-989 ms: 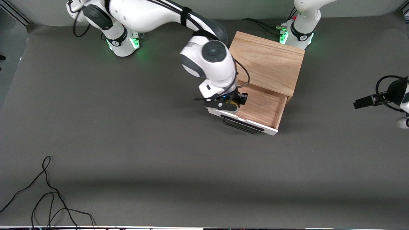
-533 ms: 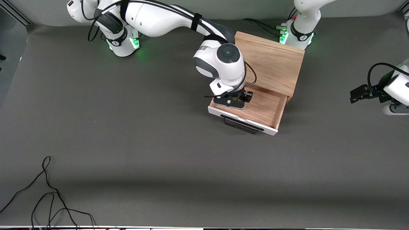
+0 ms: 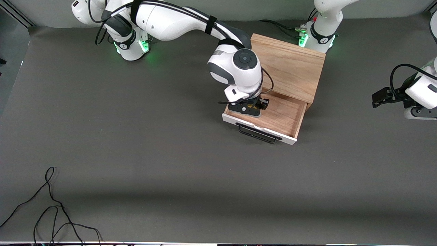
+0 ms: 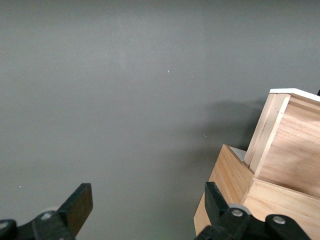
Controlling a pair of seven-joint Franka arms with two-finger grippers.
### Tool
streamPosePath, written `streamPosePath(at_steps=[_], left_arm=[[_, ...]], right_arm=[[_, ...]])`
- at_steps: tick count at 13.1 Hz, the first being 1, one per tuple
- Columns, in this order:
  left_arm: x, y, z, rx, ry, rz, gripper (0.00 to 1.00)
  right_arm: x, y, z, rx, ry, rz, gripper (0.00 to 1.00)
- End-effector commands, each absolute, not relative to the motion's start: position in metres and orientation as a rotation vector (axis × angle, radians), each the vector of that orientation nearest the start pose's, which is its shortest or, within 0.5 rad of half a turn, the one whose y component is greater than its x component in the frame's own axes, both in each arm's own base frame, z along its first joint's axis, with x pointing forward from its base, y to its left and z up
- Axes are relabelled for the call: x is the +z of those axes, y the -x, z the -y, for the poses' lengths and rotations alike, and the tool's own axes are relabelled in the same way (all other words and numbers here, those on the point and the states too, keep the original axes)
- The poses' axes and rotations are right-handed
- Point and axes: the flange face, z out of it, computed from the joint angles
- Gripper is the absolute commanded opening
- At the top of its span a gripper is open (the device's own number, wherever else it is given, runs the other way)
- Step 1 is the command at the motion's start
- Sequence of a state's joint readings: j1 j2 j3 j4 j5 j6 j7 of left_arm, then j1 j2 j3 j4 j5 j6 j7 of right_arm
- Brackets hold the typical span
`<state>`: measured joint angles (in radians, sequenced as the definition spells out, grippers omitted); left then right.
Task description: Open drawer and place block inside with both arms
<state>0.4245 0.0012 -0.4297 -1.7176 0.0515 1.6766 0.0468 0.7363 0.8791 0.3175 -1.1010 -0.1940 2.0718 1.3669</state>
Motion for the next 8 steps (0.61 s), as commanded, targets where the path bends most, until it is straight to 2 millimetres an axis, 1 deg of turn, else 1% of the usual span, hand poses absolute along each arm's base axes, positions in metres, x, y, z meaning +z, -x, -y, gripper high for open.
streamPosePath(at_steps=[1, 2, 3, 4, 5, 6, 7, 8], left_arm=[[0.574, -0.554, 0.000, 0.032, 3.094, -0.146, 1.00], [0.578, -0.555, 0.000, 0.020, 3.096, -0.153, 1.00], [0.578, -0.557, 0.001, 0.017, 3.097, -0.156, 1.00], [0.580, -0.559, 0.003, 0.011, 3.099, -0.165, 1.00], [0.583, -0.562, 0.011, 0.001, 3.102, -0.187, 1.00], [0.586, -0.565, 0.009, -0.011, 3.103, -0.170, 1.00], [0.588, -0.566, 0.010, -0.018, 3.102, -0.172, 1.00], [0.589, -0.566, 0.010, -0.020, 3.101, -0.170, 1.00]], right_arm=[[0.315, -0.462, -0.629, -0.007, 2.947, -0.568, 0.25], [0.311, -0.461, -0.629, -0.005, 2.953, -0.569, 0.30], [0.305, -0.460, -0.630, -0.001, 2.958, -0.570, 0.39], [0.304, -0.461, -0.630, -0.001, 2.960, -0.569, 0.45], [0.304, -0.460, -0.630, -0.004, 2.963, -0.570, 0.61], [0.304, -0.461, -0.630, -0.007, 2.962, -0.569, 0.74], [0.304, -0.461, -0.630, -0.012, 2.964, -0.564, 0.99], [0.306, -0.461, -0.630, -0.021, 2.965, -0.556, 1.00]])
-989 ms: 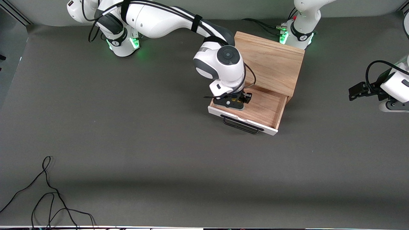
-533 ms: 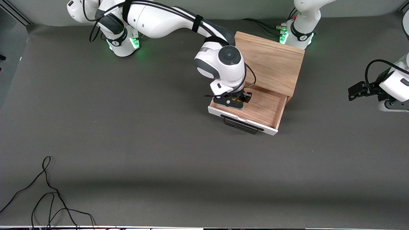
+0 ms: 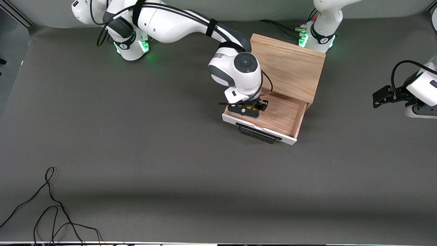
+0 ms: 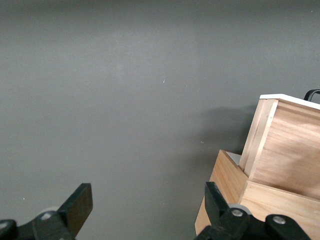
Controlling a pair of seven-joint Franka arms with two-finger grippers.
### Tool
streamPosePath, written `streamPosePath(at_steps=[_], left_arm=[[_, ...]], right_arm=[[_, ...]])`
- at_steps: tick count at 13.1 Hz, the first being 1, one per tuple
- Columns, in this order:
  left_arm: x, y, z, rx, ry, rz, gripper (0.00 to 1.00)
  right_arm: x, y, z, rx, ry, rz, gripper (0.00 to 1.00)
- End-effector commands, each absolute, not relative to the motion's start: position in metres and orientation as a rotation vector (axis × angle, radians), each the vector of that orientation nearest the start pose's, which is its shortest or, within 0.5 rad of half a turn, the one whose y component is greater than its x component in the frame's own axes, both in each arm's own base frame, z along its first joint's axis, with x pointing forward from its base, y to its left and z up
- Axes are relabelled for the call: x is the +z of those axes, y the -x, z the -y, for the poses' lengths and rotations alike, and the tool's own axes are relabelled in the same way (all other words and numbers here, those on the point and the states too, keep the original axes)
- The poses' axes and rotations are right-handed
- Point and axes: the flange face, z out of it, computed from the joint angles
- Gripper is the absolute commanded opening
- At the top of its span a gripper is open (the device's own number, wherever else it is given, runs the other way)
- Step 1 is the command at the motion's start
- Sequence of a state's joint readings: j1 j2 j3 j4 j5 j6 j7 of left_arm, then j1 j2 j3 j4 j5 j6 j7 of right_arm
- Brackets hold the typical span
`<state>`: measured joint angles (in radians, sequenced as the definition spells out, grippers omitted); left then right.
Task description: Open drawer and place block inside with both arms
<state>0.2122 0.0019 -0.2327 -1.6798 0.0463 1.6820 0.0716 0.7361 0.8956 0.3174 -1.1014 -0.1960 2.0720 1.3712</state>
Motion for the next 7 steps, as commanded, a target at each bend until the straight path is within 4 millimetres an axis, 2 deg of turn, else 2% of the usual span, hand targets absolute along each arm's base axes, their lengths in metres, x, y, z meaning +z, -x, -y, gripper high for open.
streamPosePath(at_steps=[1, 3, 5, 7], left_arm=[[0.589, -0.566, 0.015, -0.023, 3.102, -0.177, 1.00], [0.589, -0.566, 0.017, -0.023, 3.101, -0.179, 1.00], [0.591, -0.565, 0.015, -0.027, 3.101, -0.174, 1.00], [0.594, -0.564, 0.014, -0.027, 3.101, -0.174, 1.00]], right_arm=[[0.311, -0.462, -0.629, -0.033, 2.965, -0.555, 1.00], [0.327, -0.465, -0.628, -0.044, 2.949, -0.558, 1.00], [0.361, -0.473, -0.620, -0.079, 2.932, -0.558, 1.00], [0.409, -0.502, -0.596, -0.133, 2.887, -0.580, 1.00]])
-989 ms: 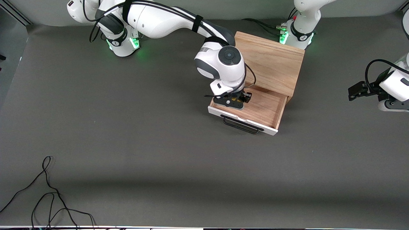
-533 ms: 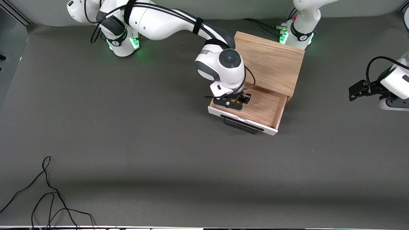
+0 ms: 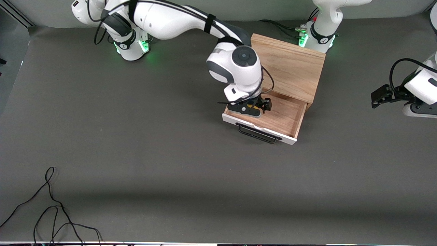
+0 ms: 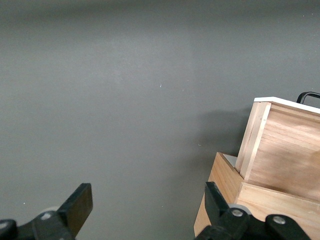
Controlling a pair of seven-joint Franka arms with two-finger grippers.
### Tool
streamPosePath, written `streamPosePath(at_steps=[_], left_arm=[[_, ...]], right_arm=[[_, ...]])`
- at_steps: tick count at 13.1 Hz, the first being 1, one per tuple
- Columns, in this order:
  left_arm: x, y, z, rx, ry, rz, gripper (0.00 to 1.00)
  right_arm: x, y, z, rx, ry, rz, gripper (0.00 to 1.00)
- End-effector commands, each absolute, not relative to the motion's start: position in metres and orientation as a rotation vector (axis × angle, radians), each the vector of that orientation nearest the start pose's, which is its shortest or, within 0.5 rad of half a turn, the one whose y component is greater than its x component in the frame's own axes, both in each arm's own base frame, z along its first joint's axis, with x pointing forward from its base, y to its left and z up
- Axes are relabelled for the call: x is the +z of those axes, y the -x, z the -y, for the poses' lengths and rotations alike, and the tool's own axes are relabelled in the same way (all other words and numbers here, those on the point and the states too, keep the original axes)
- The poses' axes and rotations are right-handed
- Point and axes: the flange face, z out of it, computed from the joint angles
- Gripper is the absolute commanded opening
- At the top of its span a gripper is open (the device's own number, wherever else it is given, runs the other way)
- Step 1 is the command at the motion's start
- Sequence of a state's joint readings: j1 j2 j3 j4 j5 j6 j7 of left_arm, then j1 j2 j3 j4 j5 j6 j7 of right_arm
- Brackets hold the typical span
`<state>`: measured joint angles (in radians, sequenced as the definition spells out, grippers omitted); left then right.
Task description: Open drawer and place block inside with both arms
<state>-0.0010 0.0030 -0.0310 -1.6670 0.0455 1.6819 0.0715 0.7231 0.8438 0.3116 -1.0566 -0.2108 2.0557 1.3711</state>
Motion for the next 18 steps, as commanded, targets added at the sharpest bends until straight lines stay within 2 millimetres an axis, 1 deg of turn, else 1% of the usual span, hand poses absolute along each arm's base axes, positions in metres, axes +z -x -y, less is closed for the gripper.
streamPosePath(at_steps=[1, 2, 3, 4, 5, 6, 7, 9, 10, 11, 12, 13, 14, 15, 16, 18], left_arm=[[0.596, -0.561, 0.012, 0.003, 3.102, -0.168, 1.00], [0.598, -0.559, 0.014, 0.015, 3.102, -0.170, 1.00], [0.601, -0.560, 0.014, 0.008, 3.105, -0.163, 1.00], [0.601, -0.559, 0.014, 0.011, 3.107, -0.163, 1.00], [0.601, -0.559, 0.014, 0.010, 3.109, -0.153, 1.00], [0.601, -0.558, 0.016, 0.007, 3.121, -0.110, 1.00], [0.602, -0.558, 0.017, 0.007, 3.129, -0.090, 1.00], [0.603, -0.557, 0.014, 0.007, 3.131, -0.090, 1.00], [0.604, -0.557, 0.013, 0.007, 3.130, -0.085, 1.00], [0.605, -0.554, 0.013, 0.022, 3.129, -0.097, 1.00], [0.605, -0.553, 0.012, 0.026, 3.129, -0.094, 1.00], [0.605, -0.553, 0.012, 0.031, 3.129, -0.094, 1.00], [0.605, -0.552, 0.013, 0.038, 3.130, -0.078, 1.00], [0.604, -0.552, 0.014, 0.048, 3.129, -0.082, 1.00], [0.604, -0.551, 0.015, 0.050, 3.129, -0.085, 1.00], [0.600, -0.553, 0.015, 0.058, 3.129, -0.089, 1.00]], right_arm=[[0.432, -0.520, -0.575, -0.160, 2.882, -0.571, 1.00], [0.457, -0.539, -0.547, -0.187, 2.876, -0.542, 1.00], [0.475, -0.555, -0.520, -0.186, 2.878, -0.507, 1.00], [0.499, -0.569, -0.491, -0.150, 2.851, -0.505, 1.00], [0.519, -0.585, -0.453, -0.128, 2.827, -0.520, 1.00], [0.538, -0.594, -0.416, -0.124, 2.844, -0.523, 1.00], [0.551, -0.607, -0.376, -0.121, 2.870, -0.532, 1.00], [0.578, -0.623, -0.300, -0.088, 2.916, -0.474, 1.00], [0.594, -0.632, -0.258, -0.068, 2.879, -0.489, 1.00], [0.606, -0.637, -0.221, -0.059, 2.845, -0.522, 1.00], [0.614, -0.636, -0.192, -0.071, 2.850, -0.529, 1.00], [0.617, -0.632, -0.164, -0.084, 2.870, -0.516, 1.00], [0.620, -0.623, -0.133, -0.101, 2.900, -0.510, 1.00], [0.617, -0.615, -0.103, -0.112, 2.930, -0.522, 1.00], [0.615, -0.607, -0.079, -0.112, 2.953, -0.522, 1.00], [0.610, -0.585, -0.040, -0.100, 2.999, -0.448, 1.00]])
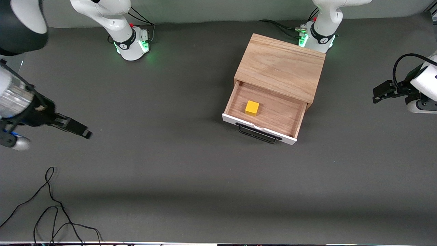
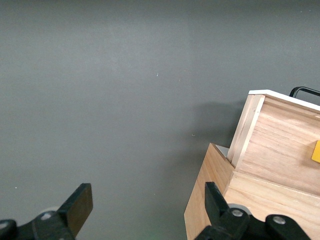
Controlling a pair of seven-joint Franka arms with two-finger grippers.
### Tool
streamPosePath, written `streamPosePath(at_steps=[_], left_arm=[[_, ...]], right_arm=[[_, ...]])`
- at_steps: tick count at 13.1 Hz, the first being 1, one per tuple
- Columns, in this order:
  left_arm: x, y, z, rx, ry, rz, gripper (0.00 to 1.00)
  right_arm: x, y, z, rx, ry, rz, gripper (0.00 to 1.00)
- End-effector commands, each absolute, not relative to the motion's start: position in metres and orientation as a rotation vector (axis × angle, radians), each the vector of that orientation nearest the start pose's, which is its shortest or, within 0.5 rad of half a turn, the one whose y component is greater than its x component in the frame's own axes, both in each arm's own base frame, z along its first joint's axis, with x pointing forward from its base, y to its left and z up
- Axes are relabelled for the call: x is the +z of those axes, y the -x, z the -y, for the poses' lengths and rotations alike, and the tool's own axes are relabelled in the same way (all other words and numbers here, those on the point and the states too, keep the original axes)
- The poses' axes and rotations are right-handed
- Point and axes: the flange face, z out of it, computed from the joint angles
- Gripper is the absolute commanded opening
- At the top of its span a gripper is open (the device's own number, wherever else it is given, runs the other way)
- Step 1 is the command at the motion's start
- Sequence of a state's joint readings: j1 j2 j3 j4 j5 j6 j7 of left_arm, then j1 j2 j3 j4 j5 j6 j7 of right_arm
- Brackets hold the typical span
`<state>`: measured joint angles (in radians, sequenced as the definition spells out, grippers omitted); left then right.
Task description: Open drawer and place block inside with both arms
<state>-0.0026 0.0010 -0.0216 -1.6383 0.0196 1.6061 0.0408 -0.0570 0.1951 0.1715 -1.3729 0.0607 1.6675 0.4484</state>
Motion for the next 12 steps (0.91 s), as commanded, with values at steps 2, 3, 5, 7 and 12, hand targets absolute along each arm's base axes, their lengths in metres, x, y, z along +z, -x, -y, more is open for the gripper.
streamPosePath(at_steps=[2, 3, 5, 7, 12], left_arm=[[0.599, -0.553, 0.014, 0.060, 3.131, -0.087, 1.00], [0.598, -0.554, 0.015, 0.062, 3.130, -0.089, 1.00], [0.598, -0.554, 0.018, 0.060, 3.133, -0.092, 1.00], [0.596, -0.555, 0.021, 0.065, 3.136, -0.096, 1.00], [0.595, -0.555, 0.023, 0.065, 3.145, -0.096, 1.00]], right_arm=[[0.602, -0.573, -0.005, -0.079, 3.020, -0.407, 1.00], [0.596, -0.568, 0.006, -0.067, 3.028, -0.372, 1.00], [0.585, -0.548, 0.006, -0.106, 3.034, -0.367, 1.00], [0.591, -0.544, 0.006, -0.117, 3.054, -0.333, 1.00], [0.584, -0.543, 0.006, -0.037, 3.081, -0.192, 1.00]])
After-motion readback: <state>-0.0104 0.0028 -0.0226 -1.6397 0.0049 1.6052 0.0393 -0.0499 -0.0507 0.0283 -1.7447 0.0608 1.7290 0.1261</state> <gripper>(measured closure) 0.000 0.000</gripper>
